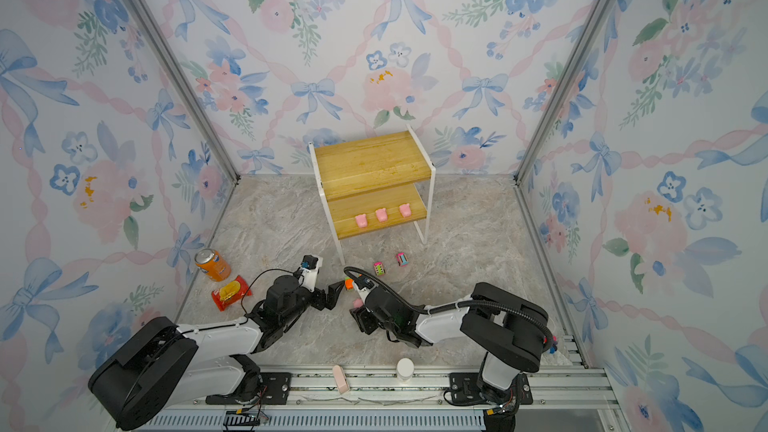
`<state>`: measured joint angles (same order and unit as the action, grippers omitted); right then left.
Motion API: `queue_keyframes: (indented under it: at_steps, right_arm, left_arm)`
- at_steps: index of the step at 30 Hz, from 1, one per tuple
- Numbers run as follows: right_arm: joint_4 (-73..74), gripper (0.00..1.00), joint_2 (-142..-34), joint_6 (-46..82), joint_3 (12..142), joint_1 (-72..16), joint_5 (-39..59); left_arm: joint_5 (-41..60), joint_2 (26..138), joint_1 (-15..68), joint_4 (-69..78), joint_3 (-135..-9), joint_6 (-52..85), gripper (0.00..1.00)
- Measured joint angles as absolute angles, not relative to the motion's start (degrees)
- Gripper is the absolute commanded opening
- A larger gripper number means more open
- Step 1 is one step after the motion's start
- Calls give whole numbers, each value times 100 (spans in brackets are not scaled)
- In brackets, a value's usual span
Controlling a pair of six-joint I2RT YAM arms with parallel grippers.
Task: Place and organize the plastic toys onto the shelf
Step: 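Withdraw the right gripper and lower it onto the last pink pig, closing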
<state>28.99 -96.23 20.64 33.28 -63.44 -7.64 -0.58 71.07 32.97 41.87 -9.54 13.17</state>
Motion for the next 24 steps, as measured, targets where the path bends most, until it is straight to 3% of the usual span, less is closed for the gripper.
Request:
queue_keyframes:
  at_steps: [11, 14, 16, 20, 24]
  right_arm:
    - [3177, 37, -9876, 2222, 3374, -6348, -770]
    - [3173, 38, -9876, 2233, 3374, -6348, -770]
    - [3162, 45, -9876, 2250, 3374, -6348, -770]
    - [3177, 51, -9876, 2217, 3374, -6348, -760]
    - [3181, 52, -9870, 2233, 3374, -6355, -768]
  left_arm:
    - [-56, 7107, 3297, 4187, -954, 1317, 98]
    - [-56, 7107, 3297, 4187, -954, 1317, 98]
    - [-56, 7107, 3297, 4189, -954, 1319, 98]
    - [-56, 7109, 3297, 4187, -954, 1319, 98]
    - [-56, 7109, 3297, 4189, -954, 1319, 98]
